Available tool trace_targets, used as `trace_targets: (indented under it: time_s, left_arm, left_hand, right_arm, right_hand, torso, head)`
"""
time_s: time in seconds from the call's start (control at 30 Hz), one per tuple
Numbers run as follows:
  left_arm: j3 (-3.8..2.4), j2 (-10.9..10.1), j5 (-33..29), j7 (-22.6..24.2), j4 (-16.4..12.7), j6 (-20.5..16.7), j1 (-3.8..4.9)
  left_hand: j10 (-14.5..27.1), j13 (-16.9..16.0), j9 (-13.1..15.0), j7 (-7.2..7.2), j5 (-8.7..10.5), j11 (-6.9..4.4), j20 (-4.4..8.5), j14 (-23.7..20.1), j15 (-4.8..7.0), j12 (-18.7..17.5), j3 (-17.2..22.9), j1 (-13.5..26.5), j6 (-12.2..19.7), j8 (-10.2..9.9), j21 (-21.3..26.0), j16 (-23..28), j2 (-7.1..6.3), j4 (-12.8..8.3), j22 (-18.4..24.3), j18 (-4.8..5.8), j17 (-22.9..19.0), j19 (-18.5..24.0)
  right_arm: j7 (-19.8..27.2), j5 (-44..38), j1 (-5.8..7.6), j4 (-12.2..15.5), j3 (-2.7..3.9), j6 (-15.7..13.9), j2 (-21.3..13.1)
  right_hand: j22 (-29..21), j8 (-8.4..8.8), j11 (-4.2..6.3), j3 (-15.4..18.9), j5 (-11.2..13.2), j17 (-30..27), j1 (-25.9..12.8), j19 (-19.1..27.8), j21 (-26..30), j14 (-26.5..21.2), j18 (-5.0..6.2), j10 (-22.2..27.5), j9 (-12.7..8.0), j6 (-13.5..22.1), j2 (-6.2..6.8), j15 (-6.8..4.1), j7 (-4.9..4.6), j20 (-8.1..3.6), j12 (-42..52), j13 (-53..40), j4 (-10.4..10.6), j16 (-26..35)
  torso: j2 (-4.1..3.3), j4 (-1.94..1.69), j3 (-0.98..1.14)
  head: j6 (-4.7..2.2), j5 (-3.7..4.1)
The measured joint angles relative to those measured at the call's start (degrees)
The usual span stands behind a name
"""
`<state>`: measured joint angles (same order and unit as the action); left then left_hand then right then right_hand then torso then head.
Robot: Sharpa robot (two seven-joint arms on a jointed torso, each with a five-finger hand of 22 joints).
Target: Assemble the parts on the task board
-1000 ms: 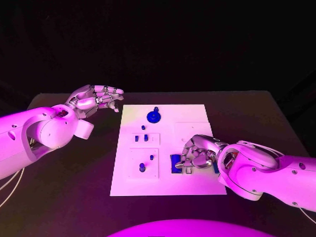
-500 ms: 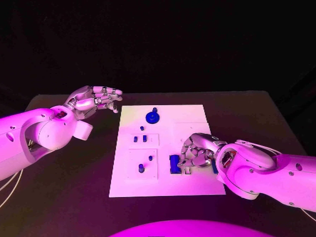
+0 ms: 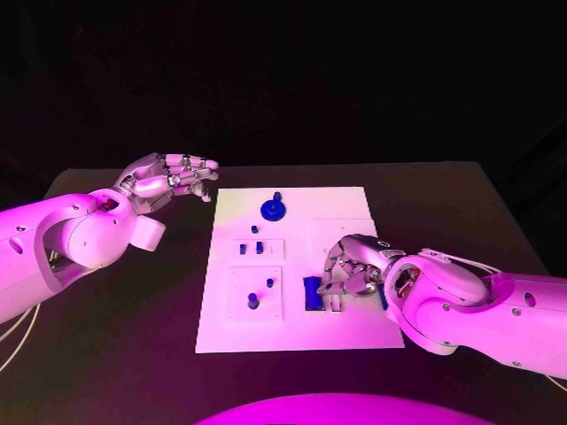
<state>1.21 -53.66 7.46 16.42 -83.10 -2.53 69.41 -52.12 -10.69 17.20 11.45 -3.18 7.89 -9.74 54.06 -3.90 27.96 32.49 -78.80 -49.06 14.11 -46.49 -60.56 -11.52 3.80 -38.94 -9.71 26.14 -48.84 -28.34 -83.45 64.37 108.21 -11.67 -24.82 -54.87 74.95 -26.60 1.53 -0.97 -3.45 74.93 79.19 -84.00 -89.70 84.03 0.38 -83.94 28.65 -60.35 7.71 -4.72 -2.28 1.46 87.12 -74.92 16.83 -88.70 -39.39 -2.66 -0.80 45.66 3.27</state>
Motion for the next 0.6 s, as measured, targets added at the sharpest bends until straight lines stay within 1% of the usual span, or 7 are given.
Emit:
trace_targets:
  time_s: [0.13,0.2,0.27,0.33,0.43,0.57,0.6]
  left_arm:
    - [0.00,0.0,0.0,0.0,0.0,0.0,0.00]
    - [0.00,0.0,0.0,0.0,0.0,0.0,0.00]
    - [0.00,0.0,0.0,0.0,0.0,0.0,-0.01]
    - [0.00,0.0,0.0,0.0,0.0,0.0,-0.01]
    - [0.00,0.0,0.0,0.0,0.0,0.0,-0.01]
    - [0.00,0.0,0.0,0.0,0.1,0.0,-0.01]
    - [0.00,0.0,0.0,0.0,0.1,0.0,-0.01]
  left_hand:
    - [0.0,0.0,0.0,0.00,0.00,0.00,0.00,0.0,0.00,0.0,0.0,0.0,0.0,0.0,0.0,0.0,0.00,0.0,0.0,0.00,0.0,0.0]
    - [0.0,0.0,0.0,0.00,0.00,0.00,0.00,0.0,0.00,0.0,0.0,0.0,0.0,0.0,0.0,0.0,0.00,0.0,0.0,0.00,0.0,0.0]
    - [0.0,0.0,0.0,0.00,0.00,0.00,0.00,0.0,0.00,0.0,0.0,0.0,0.0,0.0,0.0,0.0,0.00,0.0,0.0,0.00,0.0,0.0]
    - [0.0,0.0,0.0,0.00,0.00,0.00,0.00,0.0,0.00,0.0,0.0,0.0,0.0,0.0,0.0,0.0,0.00,0.0,0.0,0.00,0.0,0.0]
    - [0.0,0.0,0.0,0.00,0.00,0.00,0.00,0.0,0.00,0.0,0.0,0.0,0.0,0.0,0.0,0.0,0.00,0.0,0.0,0.00,0.0,0.0]
    - [0.0,0.0,0.0,0.00,0.00,0.00,0.00,0.0,0.00,0.0,0.0,0.0,0.0,0.0,0.0,0.0,0.00,0.0,0.0,0.00,0.0,0.0]
    - [0.0,0.0,0.0,0.00,0.00,0.00,0.00,0.0,0.00,0.0,0.0,0.0,0.0,0.0,0.0,0.0,0.00,0.0,0.0,0.00,0.0,0.0]
  right_arm:
    - [0.0,-0.3,0.00,0.4,0.00,-0.7,-0.9]
    - [0.3,-0.3,0.02,0.9,0.05,-1.3,-1.8]
    - [0.9,0.0,0.24,1.4,0.12,-2.0,-2.8]
    - [2.0,0.8,0.89,2.0,0.25,-2.9,-4.1]
    - [3.6,2.7,2.14,2.6,0.41,-3.8,-6.0]
    - [4.8,5.0,3.33,3.1,0.43,-3.8,-8.5]
    - [4.9,5.6,3.62,3.1,0.44,-3.5,-9.6]
  right_hand:
    - [0.0,0.00,0.00,0.0,0.0,0.0,0.0,0.0,0.0,0.0,0.00,0.0,-0.1,0.0,0.00,0.00,0.00,0.00,0.0,0.0,0.0,0.0]
    - [0.0,0.47,0.00,0.0,0.0,0.0,0.0,0.0,0.0,0.0,0.00,0.0,-0.3,0.0,0.02,0.00,-0.04,0.00,0.0,0.0,0.0,0.0]
    - [0.0,0.98,0.00,0.0,0.0,0.0,-0.7,0.0,0.0,0.0,0.00,0.0,-0.6,0.6,0.65,0.00,-0.59,0.00,-0.3,0.0,0.0,0.0]
    - [0.0,1.52,-0.11,0.0,0.0,0.0,-1.3,0.0,0.0,0.0,0.00,-0.1,-0.9,1.2,0.72,0.00,-1.17,0.00,-0.5,0.0,0.0,0.0]
    - [0.0,1.80,-0.42,-0.3,0.0,0.0,-1.7,0.0,0.0,0.0,0.00,0.0,-1.0,1.4,0.72,0.00,-1.40,0.00,-0.5,0.0,-0.1,0.0]
    - [0.0,2.67,-0.78,-0.7,0.0,0.0,-1.9,0.0,0.0,0.0,0.01,-0.1,-1.4,2.5,0.50,0.00,-1.83,0.00,-0.7,0.0,-0.1,0.2]
    - [0.0,3.06,-0.84,-0.8,0.0,0.0,-1.9,0.0,0.0,0.0,0.00,0.0,-1.6,2.8,0.50,0.26,-1.98,0.00,-0.7,0.0,-0.2,0.2]
  torso:
    - [0.00,0.00,0.01]
    - [0.00,0.00,0.02]
    - [0.01,0.00,0.02]
    - [0.01,0.01,0.02]
    - [0.03,0.03,0.02]
    - [0.05,0.03,-0.01]
    - [0.05,0.04,-0.01]
  head:
    - [-0.03,0.01]
    - [-0.05,0.01]
    - [-0.10,0.04]
    - [-0.16,0.08]
    - [-0.24,0.19]
    - [-0.31,0.58]
    - [-0.34,0.71]
